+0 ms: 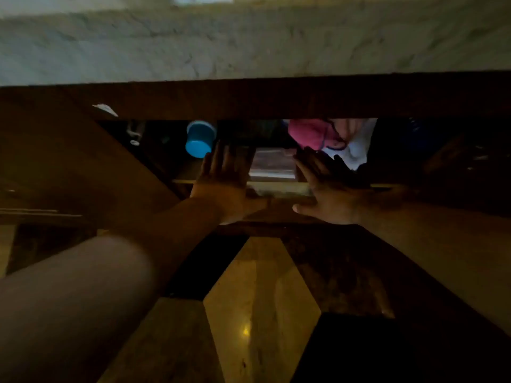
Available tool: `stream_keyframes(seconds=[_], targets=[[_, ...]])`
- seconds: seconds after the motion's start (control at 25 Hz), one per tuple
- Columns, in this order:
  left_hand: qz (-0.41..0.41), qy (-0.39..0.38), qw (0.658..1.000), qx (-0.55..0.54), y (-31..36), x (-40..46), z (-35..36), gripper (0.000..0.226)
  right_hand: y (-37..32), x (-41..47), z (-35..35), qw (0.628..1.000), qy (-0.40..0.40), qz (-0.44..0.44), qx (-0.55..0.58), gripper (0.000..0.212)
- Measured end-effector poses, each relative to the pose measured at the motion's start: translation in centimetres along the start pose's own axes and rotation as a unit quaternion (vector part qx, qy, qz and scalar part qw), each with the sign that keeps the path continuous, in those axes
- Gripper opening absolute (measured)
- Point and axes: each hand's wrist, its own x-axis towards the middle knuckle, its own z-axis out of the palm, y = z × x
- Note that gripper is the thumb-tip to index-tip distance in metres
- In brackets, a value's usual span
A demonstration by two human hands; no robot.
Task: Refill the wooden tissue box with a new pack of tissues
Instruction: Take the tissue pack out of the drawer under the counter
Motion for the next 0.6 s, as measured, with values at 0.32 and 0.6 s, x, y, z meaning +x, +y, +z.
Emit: stream_keyframes(seconds=[0.32,0.6], targets=[[0.097,0.06,0.993,-0.017,-3.1,6.4,7.9,0.125,0.4,7.6,5.7,0.987,0.147,-0.061,-0.026,0.102],[0.107,0.112,0.988,-0.004,-3.2,9.3,11.8,0.095,0.7,9.4,7.8,0.983,0.16,-0.086,0.03,0.08]])
